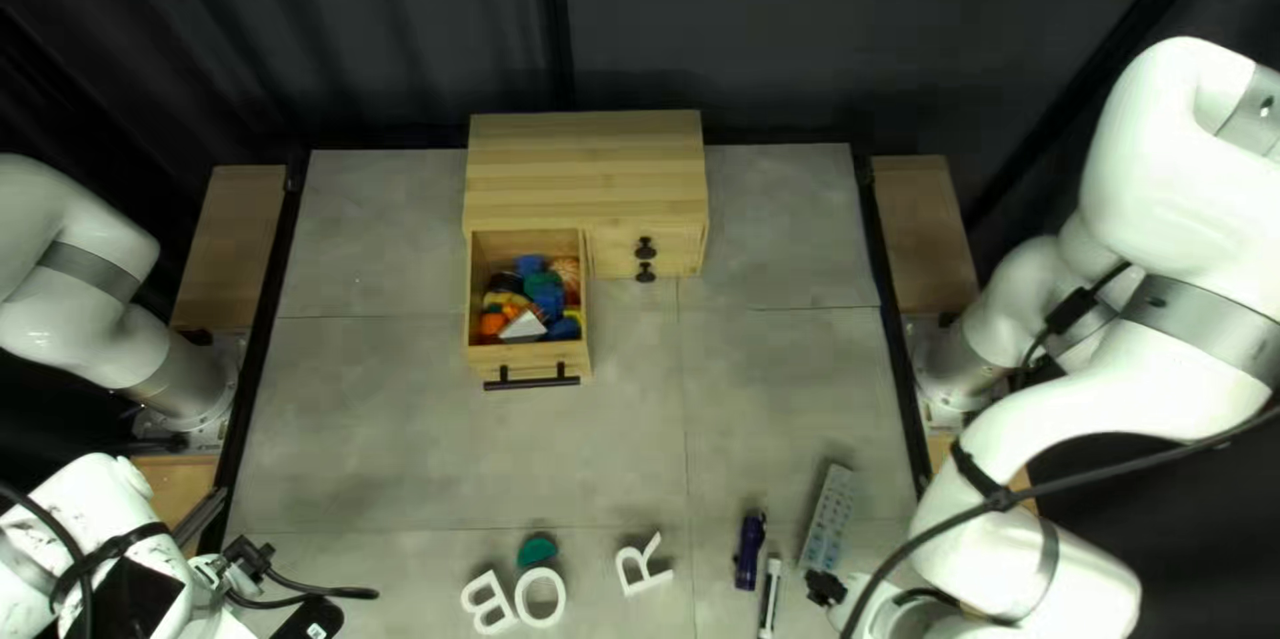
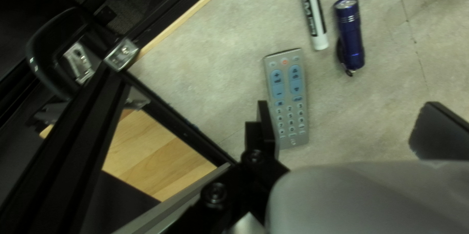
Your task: Open drawers and place objects into drawer and close
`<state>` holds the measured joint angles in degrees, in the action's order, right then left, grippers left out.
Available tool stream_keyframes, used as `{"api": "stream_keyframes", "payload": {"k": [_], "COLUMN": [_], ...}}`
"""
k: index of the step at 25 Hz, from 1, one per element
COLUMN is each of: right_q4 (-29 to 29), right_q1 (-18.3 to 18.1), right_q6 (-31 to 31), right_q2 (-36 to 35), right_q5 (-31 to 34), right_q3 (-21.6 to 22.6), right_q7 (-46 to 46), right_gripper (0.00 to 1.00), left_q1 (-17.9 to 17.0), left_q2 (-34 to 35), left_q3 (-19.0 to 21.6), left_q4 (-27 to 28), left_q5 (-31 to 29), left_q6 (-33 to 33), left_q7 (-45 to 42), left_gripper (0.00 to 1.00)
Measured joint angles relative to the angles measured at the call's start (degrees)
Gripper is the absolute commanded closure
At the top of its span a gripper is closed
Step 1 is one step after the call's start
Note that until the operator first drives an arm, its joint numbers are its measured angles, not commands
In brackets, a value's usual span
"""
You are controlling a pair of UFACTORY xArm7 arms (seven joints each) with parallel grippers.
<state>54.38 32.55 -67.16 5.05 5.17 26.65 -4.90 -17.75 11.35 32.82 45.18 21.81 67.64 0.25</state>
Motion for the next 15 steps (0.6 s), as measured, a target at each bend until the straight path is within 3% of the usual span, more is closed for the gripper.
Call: {"api": "stream_keyframes", "payload": {"k": [15], "right_q4": [0.73], "right_q1": [0.25], "right_q6": [-0.24], "right_q2": [-1.38], "right_q5": [-0.93], "right_q3": [0.27], "right_q7": [-0.59], "right_gripper": [0.00], "left_q1": [0.00], "left_q2": [0.00], "left_q3": [0.00], "left_q4": [0.00], "left_q5": [0.00], "left_q6": [0.00], "left_q7": [0.00], "left_gripper": [0.00]}}
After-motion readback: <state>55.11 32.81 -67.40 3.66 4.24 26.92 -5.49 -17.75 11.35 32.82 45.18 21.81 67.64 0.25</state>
